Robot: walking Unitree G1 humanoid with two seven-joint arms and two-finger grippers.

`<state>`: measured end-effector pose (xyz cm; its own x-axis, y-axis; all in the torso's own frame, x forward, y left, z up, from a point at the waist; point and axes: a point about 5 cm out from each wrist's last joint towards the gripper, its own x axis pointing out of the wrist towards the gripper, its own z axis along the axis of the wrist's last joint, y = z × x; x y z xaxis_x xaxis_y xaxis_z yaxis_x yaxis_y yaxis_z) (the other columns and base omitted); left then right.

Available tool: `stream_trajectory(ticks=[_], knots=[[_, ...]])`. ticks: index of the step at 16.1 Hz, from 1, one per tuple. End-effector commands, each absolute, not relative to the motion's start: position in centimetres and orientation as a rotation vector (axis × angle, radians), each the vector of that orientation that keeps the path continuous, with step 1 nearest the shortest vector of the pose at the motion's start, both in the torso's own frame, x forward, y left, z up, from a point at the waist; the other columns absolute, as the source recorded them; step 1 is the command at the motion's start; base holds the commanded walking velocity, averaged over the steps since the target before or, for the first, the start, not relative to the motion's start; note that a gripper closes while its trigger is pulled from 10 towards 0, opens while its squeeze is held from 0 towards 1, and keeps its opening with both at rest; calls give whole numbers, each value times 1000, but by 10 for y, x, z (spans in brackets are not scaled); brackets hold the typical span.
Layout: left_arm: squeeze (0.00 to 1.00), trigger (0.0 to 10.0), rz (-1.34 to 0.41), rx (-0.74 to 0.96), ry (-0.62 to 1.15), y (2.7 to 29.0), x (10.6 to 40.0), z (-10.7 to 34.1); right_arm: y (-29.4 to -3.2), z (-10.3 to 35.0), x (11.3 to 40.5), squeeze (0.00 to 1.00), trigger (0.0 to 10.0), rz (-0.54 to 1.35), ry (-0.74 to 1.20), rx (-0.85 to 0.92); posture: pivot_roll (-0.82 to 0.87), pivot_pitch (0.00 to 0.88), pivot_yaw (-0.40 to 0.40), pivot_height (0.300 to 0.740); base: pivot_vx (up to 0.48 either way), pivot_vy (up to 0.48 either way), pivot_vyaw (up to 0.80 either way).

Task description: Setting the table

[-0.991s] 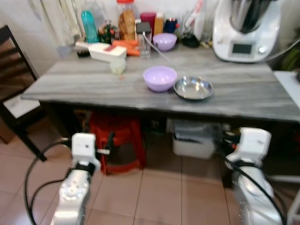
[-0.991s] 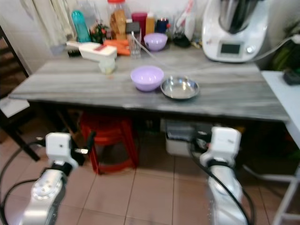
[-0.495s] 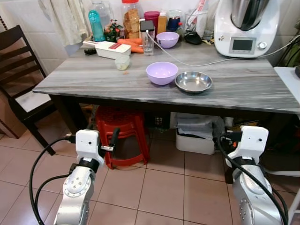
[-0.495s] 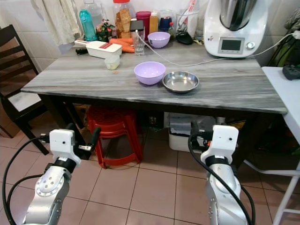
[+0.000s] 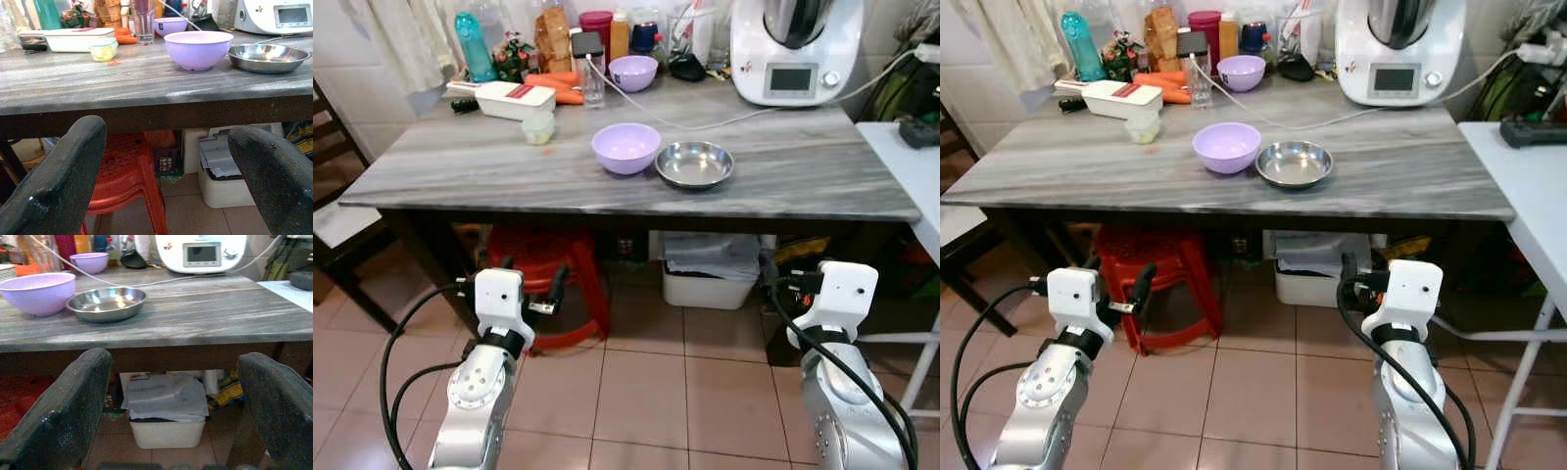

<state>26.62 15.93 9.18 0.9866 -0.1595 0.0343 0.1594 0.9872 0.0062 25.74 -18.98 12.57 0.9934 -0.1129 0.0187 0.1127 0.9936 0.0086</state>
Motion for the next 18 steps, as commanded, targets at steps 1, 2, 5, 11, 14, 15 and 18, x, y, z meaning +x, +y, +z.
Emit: stream_trajectory(ticks=[1,2,5,11,14,15,18], knots=[[0,10000,-159,6,-34,163,266,94,-186,130,259,0,10000,-92,-32,14,-66,0,57,740,0,0,0],[0,10000,-181,-11,-37,161,265,94,-186,130,259,0,10000,-90,-32,14,-66,0,57,740,0,0,0],[0,10000,-195,-25,-39,159,264,95,-186,130,259,0,10000,-89,-29,23,-65,0,56,740,0,-275,0],[0,10000,-218,-39,-30,157,261,93,-187,129,257,0,10000,-87,-22,27,-69,0,53,740,0,-303,-145],[0,10000,-225,-39,-28,157,261,93,-188,129,257,0,10000,-87,-21,28,-70,0,54,740,0,-303,0],[0,10000,-226,-39,-28,157,261,93,-188,129,256,0,10000,-87,-20,28,-69,0,55,740,0,-304,0],[0,10000,-236,-40,-23,157,260,93,-186,129,255,0,10000,-79,-21,30,-69,0,58,740,0,-339,0]])
